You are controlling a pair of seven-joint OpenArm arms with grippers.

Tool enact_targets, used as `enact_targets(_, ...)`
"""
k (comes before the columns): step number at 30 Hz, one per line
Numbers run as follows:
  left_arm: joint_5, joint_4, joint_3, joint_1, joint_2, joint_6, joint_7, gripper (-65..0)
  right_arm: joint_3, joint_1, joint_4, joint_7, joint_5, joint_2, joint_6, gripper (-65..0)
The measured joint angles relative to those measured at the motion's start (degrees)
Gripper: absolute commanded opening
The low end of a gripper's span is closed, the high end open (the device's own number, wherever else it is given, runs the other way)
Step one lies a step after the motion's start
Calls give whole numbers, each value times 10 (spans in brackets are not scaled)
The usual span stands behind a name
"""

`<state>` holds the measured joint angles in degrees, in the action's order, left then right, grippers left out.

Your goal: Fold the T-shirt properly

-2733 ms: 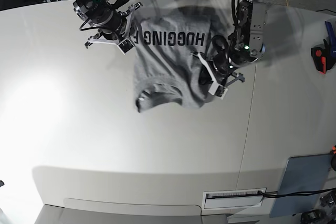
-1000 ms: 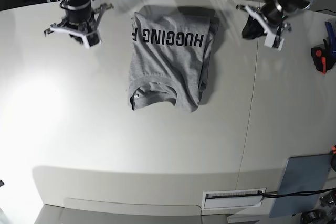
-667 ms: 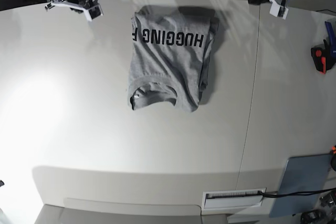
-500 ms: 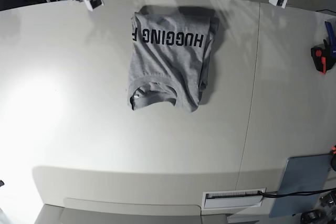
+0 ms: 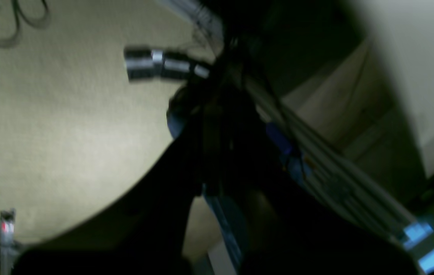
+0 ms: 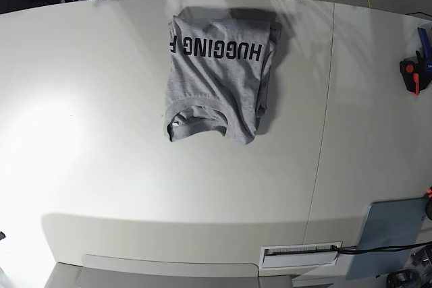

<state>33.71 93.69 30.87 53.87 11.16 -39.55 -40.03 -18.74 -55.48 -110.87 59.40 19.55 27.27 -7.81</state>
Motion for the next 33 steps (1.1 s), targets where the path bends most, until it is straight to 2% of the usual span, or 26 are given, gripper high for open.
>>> enact_targets(4,-34,-87,0,-29,-1,1,3,-616,0,34,85,-19,-25,0,7,-650)
enact_targets(9,-35,-214,0,-87,-2,1,14,-615,0,99,206,-57,-115,-6,70,-650)
enact_targets(12,-52,-290,0,-125,-1,1,77,-615,-1,146,286,-106,-155,-9,96,-650)
enact_targets(15,-106,-359,3,-163,-1,2,129,-615,0,198,372,-135,-182,-13,107,-650)
enact_targets(17,-140,-400,3,-188,-2,2,153,-615,0,235,435,-163,-184,-23,109,-650)
enact_targets(19,-159,-437,3,-213,-2,2,180,-615,0,268,502,-220,-197,-37,115,-650)
enact_targets(21,-177,-471,3,-242,-2,2,184,-615,0,297,572,-274,-208,-54,120,-650)
enact_targets(25,-209,-530,3,-283,-2,2,197,-615,0,342,718,-368,-204,-91,132,-650)
enact_targets(28,-250,-569,3,-296,-2,2,231,-615,0,368,813,-456,-203,-115,144,-650)
enact_targets(33,-332,-611,-8,-311,-1,3,301,-614,0,405,880,-475,-203,-152,148,-650)
